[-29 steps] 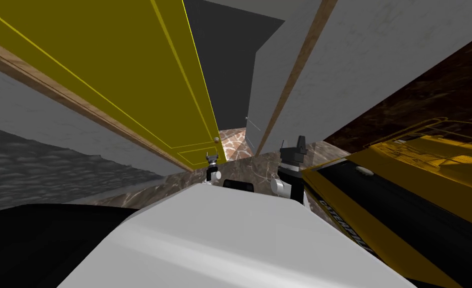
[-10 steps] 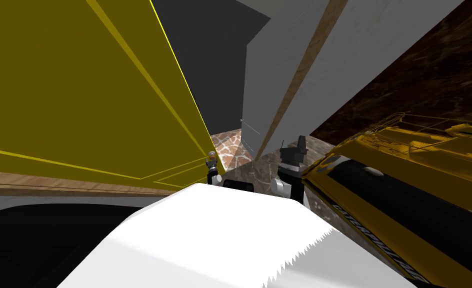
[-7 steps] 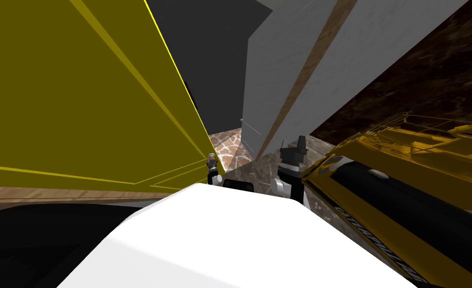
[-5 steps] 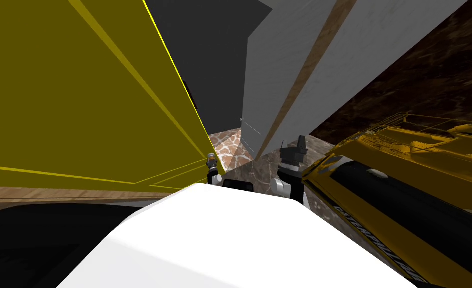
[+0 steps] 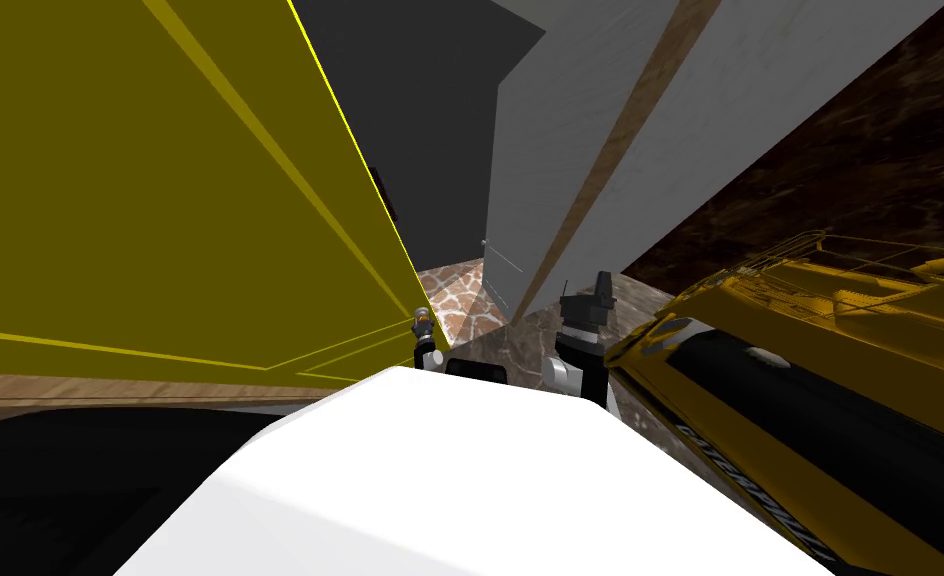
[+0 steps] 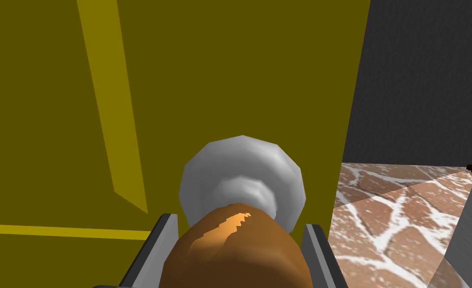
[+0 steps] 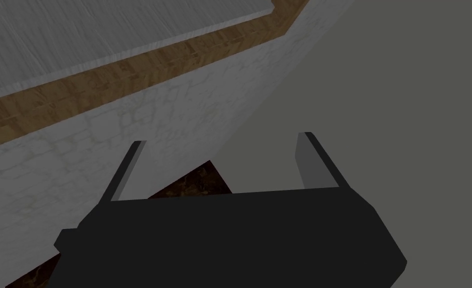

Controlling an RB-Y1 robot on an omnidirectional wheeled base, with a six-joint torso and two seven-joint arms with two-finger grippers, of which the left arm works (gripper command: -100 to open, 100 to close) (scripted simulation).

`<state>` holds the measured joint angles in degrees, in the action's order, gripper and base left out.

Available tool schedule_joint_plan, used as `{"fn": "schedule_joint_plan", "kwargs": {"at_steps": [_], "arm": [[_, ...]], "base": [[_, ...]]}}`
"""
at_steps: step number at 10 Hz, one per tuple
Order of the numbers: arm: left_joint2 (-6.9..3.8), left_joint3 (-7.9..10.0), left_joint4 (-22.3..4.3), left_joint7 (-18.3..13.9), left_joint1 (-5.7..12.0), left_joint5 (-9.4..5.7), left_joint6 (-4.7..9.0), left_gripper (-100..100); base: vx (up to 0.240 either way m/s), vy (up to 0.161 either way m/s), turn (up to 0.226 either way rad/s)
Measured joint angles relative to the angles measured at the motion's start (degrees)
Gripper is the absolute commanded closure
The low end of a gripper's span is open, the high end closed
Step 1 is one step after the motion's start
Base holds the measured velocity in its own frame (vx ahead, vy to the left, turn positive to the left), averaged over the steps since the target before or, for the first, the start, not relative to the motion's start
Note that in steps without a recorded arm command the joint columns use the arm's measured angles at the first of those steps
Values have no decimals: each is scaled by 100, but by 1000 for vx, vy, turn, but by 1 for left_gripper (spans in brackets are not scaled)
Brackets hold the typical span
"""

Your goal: Push the door open

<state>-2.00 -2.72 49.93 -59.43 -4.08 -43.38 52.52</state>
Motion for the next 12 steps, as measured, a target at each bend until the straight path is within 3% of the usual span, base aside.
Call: {"fn": "schedule_joint_plan", "kwargs": {"at_steps": [7, 9, 10, 12], "arm": [[-181, 276, -6, -108, 14, -93, -88, 100], [-230, 390, -122, -167, 91, -120, -54, 100], [-261, 451, -7, -168, 28, -151, -137, 100], [-315, 555, -42, -238, 41, -188, -197, 100]], "base": [[197, 17, 94], [197, 6, 99], [200, 26, 119], [218, 4, 128]]}}
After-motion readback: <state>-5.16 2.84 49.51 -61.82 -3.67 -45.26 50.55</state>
